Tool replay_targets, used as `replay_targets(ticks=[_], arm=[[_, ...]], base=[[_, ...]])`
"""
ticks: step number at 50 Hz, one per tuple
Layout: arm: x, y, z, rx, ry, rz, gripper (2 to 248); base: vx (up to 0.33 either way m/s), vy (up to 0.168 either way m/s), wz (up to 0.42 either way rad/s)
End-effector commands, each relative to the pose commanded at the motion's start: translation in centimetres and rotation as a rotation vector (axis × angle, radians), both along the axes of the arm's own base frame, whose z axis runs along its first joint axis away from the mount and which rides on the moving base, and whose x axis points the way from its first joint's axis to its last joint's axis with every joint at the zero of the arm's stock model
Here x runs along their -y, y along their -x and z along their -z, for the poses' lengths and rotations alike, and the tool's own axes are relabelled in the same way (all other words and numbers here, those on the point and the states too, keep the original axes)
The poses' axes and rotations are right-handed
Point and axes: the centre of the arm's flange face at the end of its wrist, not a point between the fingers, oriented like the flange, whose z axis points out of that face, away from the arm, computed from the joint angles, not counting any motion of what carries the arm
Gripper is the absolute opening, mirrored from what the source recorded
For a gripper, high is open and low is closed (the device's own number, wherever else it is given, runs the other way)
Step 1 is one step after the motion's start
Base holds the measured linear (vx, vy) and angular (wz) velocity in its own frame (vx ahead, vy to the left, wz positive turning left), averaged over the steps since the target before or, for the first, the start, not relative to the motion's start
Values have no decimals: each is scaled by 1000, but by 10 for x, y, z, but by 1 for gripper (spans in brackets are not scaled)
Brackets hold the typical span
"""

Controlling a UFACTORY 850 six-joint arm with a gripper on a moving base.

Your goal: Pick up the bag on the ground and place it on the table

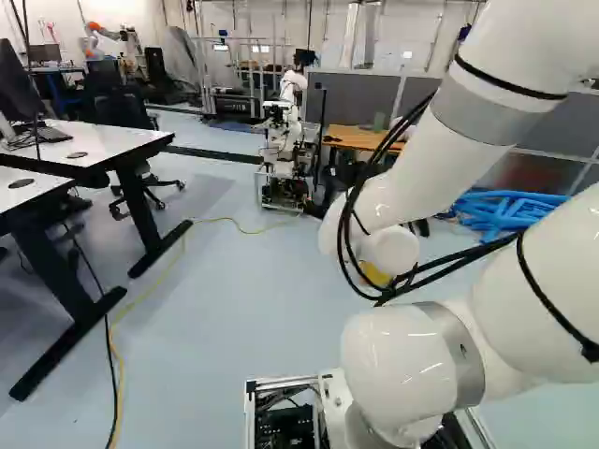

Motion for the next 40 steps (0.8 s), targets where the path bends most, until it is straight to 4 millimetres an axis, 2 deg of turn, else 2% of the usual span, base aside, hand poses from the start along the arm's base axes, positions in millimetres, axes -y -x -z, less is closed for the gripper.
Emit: replay_targets(ticks=[7,40], arm=[[0,0,0,0,0,0,247],[0,0,0,0,0,0,247]], base=[[36,29,146],[70,1,-8]])
